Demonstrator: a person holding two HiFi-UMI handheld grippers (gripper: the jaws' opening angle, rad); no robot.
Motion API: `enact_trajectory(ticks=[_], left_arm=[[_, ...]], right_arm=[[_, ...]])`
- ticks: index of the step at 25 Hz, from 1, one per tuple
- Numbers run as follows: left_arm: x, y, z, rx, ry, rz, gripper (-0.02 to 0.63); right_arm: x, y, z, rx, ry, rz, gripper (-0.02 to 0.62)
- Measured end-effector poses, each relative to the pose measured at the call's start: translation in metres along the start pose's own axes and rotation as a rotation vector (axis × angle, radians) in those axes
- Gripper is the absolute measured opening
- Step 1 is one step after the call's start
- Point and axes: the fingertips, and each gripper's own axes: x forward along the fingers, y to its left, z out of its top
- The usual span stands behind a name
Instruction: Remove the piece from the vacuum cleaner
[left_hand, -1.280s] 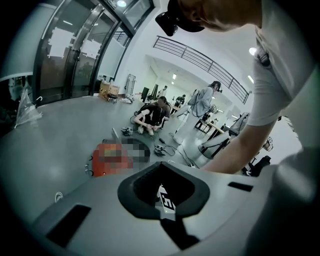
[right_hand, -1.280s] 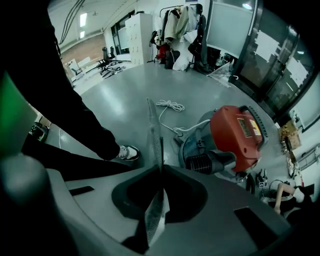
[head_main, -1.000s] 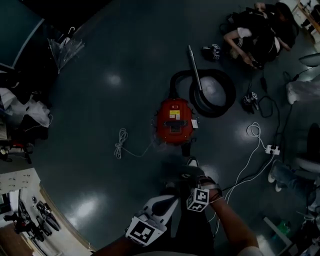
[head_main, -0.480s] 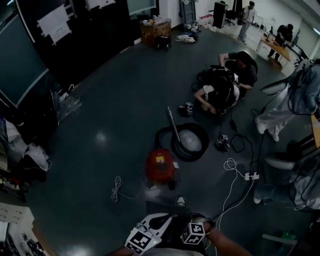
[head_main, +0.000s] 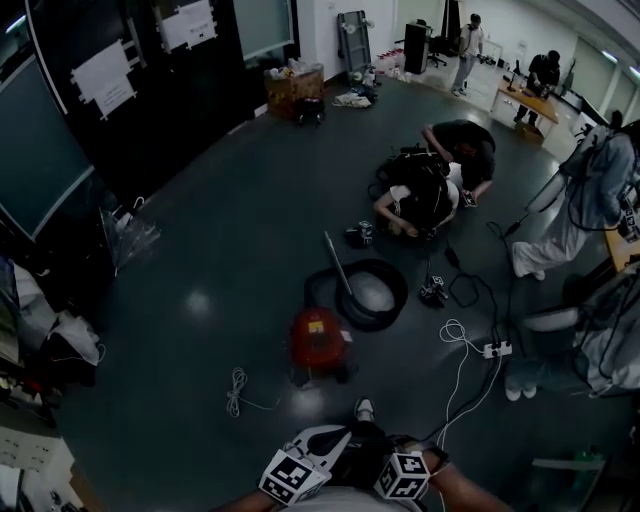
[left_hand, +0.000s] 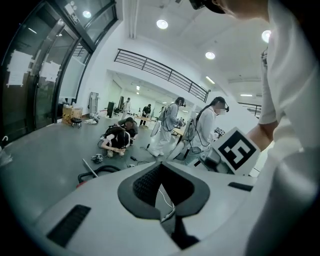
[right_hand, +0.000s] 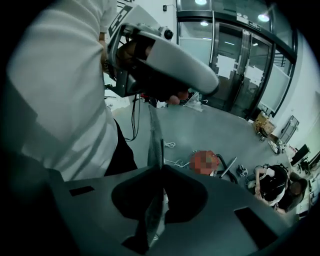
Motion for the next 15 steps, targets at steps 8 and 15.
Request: enact_trajectory(ticks=[8,15], left_arm=[[0.004,-0.008,0.016,0.024,-0.024,-0.009,0.006],[0.007,-0.008,0.020,0.023,-0.025,0.012,0.006]], right_arm=[[-0.015,0.012,0.008,-0.004,-0.028,-0.005,0.038],[-0.018,0.002,0.002,-0.032,-0.022,-0.014,0.038]])
